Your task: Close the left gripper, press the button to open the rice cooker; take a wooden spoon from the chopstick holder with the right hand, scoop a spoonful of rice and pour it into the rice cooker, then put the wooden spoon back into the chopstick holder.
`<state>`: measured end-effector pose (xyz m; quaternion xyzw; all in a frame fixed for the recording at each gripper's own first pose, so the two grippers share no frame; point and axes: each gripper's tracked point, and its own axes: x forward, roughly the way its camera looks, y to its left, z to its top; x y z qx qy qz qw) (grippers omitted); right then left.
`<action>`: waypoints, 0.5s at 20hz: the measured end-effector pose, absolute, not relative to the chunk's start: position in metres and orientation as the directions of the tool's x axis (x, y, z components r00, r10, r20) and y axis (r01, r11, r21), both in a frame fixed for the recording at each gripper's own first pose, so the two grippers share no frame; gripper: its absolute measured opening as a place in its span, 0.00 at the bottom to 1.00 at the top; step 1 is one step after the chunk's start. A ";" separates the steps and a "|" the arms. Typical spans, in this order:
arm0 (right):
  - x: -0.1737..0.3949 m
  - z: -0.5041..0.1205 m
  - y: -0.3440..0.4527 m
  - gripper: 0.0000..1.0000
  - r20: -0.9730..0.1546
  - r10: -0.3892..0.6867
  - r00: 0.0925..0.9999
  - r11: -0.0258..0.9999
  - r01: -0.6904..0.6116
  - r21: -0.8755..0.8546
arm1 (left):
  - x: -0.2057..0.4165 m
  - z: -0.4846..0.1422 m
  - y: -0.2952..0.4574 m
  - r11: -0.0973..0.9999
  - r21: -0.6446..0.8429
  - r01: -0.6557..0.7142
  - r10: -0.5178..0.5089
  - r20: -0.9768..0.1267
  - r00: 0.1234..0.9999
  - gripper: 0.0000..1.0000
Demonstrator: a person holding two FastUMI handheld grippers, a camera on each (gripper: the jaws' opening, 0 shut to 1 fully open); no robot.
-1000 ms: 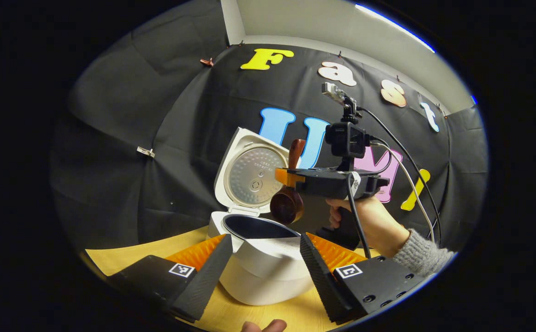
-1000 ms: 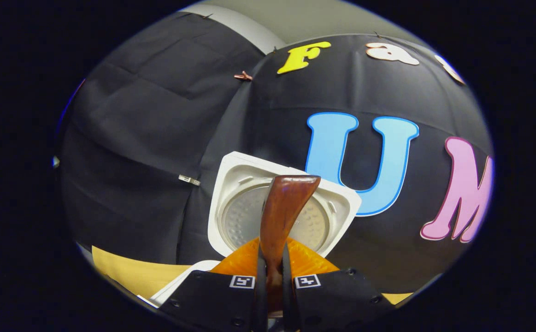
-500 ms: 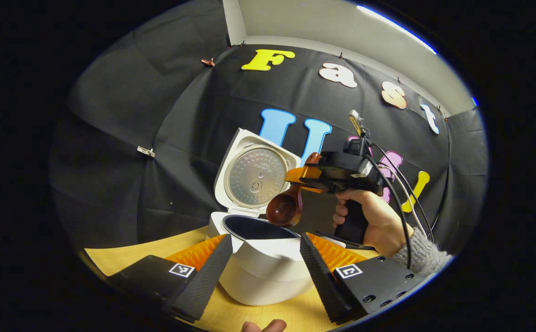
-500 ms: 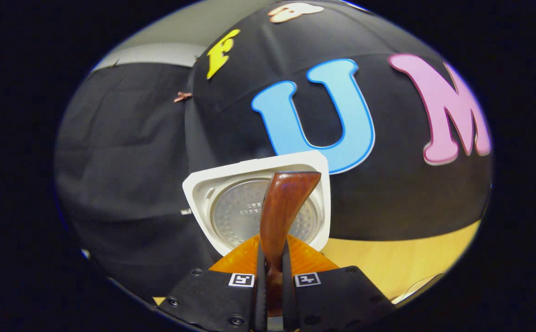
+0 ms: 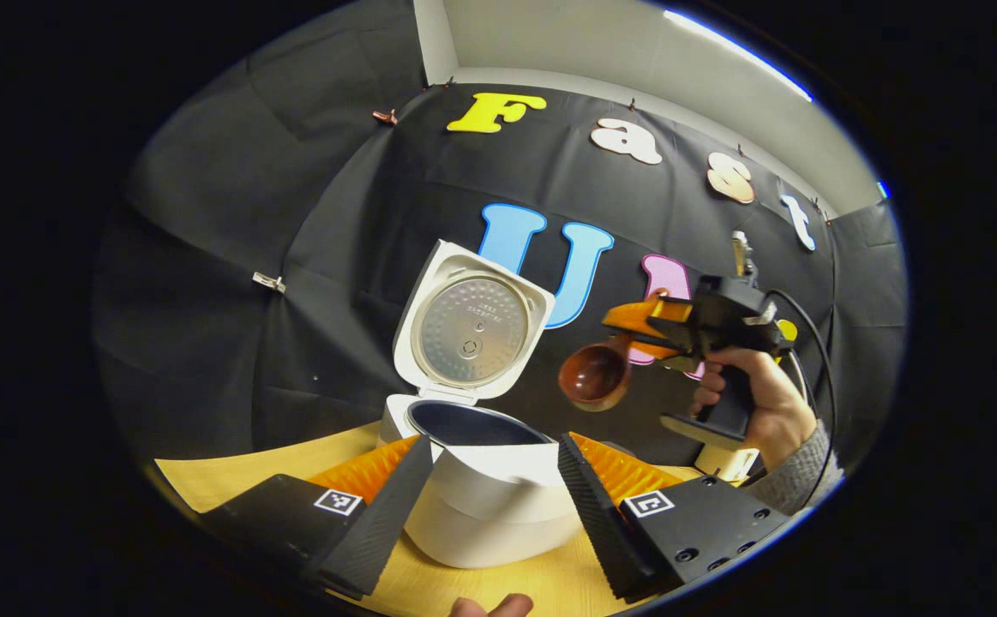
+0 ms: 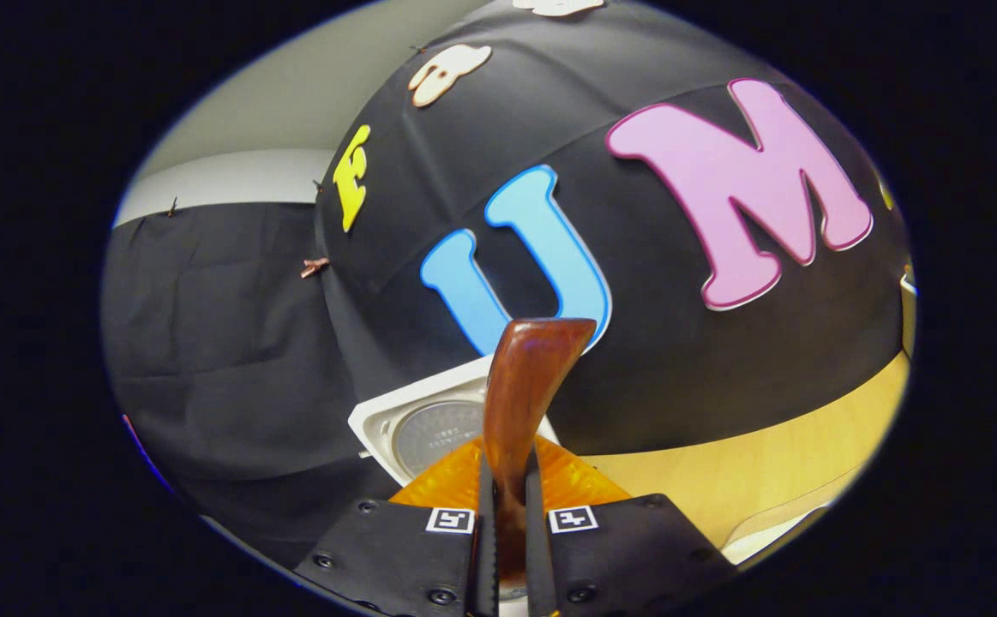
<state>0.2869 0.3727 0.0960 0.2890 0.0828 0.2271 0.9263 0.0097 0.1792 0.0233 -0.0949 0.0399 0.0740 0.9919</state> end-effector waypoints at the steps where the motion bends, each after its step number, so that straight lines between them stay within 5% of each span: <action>1: 0.282 0.098 0.351 0.17 -0.013 0.442 0.897 0.745 -0.359 0.562 | 0.011 0.024 0.178 0.971 -0.185 -0.153 0.138 -0.092 0.986 0.95; 10: 0.221 0.092 0.155 0.17 -0.021 0.215 0.976 0.884 -0.186 0.430 | 0.017 0.023 0.166 0.977 -0.145 -0.158 0.146 -0.093 0.985 0.95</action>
